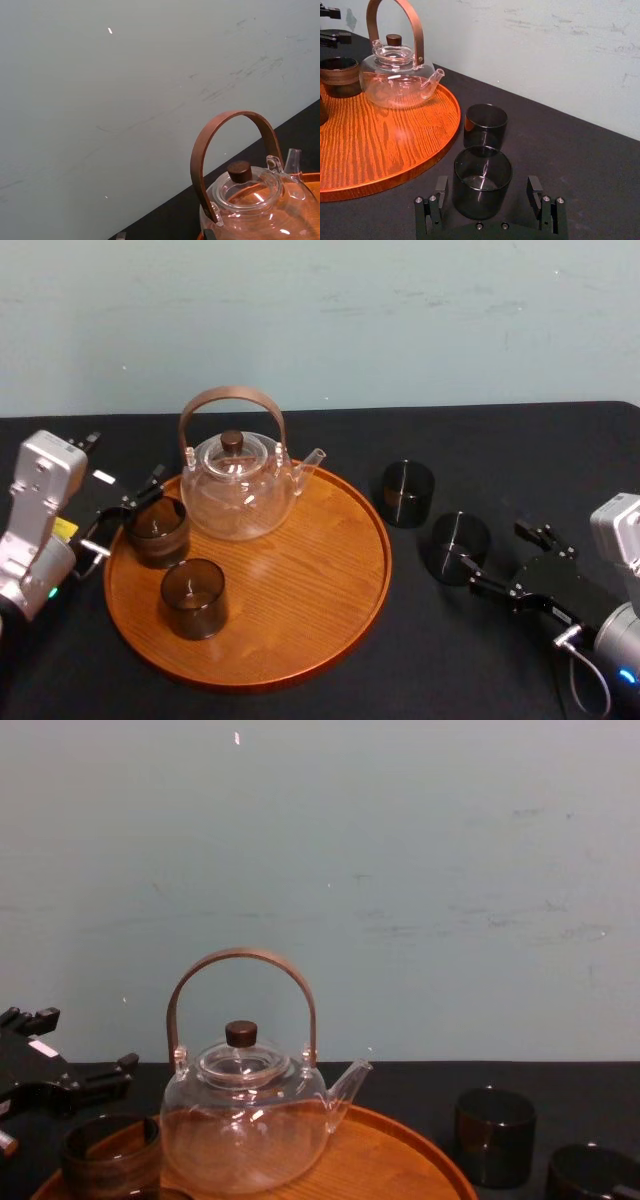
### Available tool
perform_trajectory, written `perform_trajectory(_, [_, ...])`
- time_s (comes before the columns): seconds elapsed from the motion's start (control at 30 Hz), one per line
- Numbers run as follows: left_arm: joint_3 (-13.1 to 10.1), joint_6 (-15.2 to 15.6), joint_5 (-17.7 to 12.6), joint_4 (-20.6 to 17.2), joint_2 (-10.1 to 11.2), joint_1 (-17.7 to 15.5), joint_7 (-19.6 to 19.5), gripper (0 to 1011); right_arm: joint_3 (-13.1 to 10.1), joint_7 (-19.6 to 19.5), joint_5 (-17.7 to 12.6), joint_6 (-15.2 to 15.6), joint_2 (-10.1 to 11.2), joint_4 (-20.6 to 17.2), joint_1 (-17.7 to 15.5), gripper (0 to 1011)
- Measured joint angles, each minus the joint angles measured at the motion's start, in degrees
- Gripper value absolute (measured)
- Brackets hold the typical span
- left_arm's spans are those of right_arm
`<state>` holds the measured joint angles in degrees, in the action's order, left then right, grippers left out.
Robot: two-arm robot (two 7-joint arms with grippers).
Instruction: Pick up the glass from the table and place it on the tray.
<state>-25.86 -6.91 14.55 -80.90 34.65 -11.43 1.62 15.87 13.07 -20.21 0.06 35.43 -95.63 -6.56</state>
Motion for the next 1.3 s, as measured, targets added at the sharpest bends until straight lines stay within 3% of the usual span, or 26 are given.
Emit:
perform_trajectory(0.6, [0.0, 0.0, 0.0, 0.0, 0.0, 0.0, 0.0, 1002, 0.62, 4.07, 2.24, 0.79, -4.33, 7.02, 5.96, 1002])
perform_trajectory(1.3, [0.0, 0.0, 0.0, 0.0, 0.0, 0.0, 0.0, 1002, 0.04, 7.88, 4.16, 0.82, -7.95, 12.69, 9.43, 1002])
